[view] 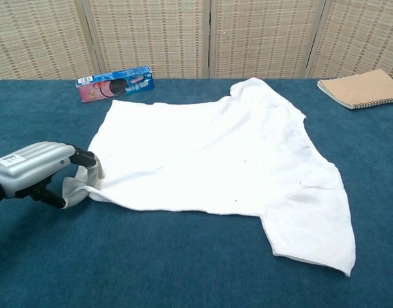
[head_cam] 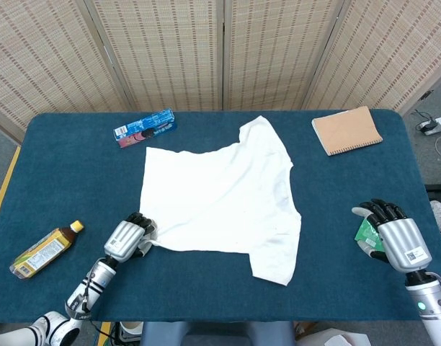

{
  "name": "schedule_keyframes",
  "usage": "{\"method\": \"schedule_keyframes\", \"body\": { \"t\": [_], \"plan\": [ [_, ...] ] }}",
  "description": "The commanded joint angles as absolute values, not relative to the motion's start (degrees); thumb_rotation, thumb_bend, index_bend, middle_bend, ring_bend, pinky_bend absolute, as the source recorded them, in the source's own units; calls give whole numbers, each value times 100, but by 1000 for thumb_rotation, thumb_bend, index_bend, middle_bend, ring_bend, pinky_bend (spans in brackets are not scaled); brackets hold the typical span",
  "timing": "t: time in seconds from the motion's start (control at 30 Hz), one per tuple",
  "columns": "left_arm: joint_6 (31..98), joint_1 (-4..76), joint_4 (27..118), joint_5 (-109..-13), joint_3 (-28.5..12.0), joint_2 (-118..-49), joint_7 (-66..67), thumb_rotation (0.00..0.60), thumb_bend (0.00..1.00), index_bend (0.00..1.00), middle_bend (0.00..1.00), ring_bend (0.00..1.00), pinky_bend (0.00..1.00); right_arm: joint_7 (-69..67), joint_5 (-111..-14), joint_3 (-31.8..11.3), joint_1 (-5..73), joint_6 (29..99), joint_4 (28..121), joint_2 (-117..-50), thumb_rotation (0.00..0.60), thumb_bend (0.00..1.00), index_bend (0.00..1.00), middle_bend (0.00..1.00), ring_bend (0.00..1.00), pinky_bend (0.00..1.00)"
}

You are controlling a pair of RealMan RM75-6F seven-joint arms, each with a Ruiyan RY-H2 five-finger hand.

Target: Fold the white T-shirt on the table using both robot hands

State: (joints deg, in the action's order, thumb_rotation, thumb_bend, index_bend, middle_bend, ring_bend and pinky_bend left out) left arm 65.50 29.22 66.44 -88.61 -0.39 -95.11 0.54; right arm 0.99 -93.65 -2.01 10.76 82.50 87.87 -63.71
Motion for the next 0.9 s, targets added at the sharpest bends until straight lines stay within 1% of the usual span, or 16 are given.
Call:
{"method": "schedule_keyframes", "body": {
  "t": [0.03, 0.23, 0.4, 0.6, 0.9],
  "plan": [
    [6592, 2916, 6713, -8876, -40, -9472, 65, 600, 516, 743, 350, 295, 163, 56, -9609, -48, 1261, 7948, 8757, -6399, 600, 228, 339, 277, 170, 240],
    [6643, 2905, 6859, -8873, -46, -9424, 110, 600, 516, 743, 351, 295, 163, 31, -10147, 223, 1731, 7296, 8400, -6749, 600, 226, 346, 279, 170, 240],
    [6646, 2884, 6959, -8850, -29, -9374, 180, 600, 516, 742, 351, 295, 163, -21, -10495, 283, 2098, 7058, 7736, -7286, 600, 178, 346, 279, 170, 241],
    [6694, 2839, 7028, -8812, -33, -9342, 205, 600, 516, 741, 351, 294, 163, -315, -10684, 355, 2380, 6998, 6884, -7882, 600, 113, 358, 278, 170, 241],
    [6703, 2802, 7054, -8768, -35, -9316, 177, 600, 516, 741, 351, 294, 163, -617, -10770, 481, 2605, 7060, 5752, -8560, 600, 111, 373, 278, 170, 241]
  ]
}}
